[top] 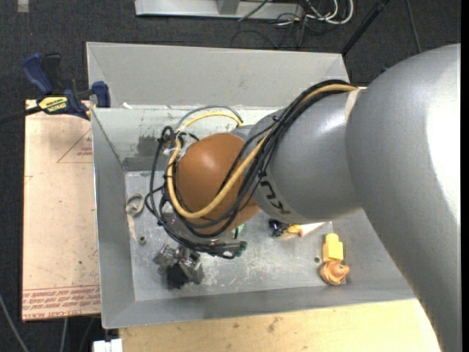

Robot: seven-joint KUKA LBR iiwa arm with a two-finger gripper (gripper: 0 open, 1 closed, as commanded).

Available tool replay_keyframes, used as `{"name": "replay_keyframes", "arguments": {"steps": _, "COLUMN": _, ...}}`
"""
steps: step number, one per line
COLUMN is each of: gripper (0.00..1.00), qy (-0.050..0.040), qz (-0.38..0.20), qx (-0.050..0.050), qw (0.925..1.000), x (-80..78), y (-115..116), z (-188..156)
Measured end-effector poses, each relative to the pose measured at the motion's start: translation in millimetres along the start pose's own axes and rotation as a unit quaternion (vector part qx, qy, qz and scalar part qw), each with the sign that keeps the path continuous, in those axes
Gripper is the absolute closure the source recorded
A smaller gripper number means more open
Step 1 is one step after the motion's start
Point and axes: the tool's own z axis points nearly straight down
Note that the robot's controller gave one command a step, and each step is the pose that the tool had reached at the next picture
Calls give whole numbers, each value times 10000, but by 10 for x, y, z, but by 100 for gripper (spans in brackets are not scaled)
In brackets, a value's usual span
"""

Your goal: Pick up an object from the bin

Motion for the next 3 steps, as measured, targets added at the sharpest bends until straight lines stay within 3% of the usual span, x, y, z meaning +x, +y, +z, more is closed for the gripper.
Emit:
{"name": "replay_keyframes", "arguments": {"steps": 1, "gripper": 100, "qy": 23, "qz": -9, "qx": -7, "qw": 10000, "x": 26, "y": 84, "z": -462}}
{"name": "replay_keyframes", "arguments": {"steps": 2, "gripper": 100, "qy": -43, "qz": -93, "qx": 39, "qw": 9999, "x": -21, "y": -33, "z": -294}}
{"name": "replay_keyframes", "arguments": {"steps": 3, "gripper": 100, "qy": 68, "qz": -39, "qx": -39, "qw": 10000, "x": 78, "y": 43, "z": -390}}
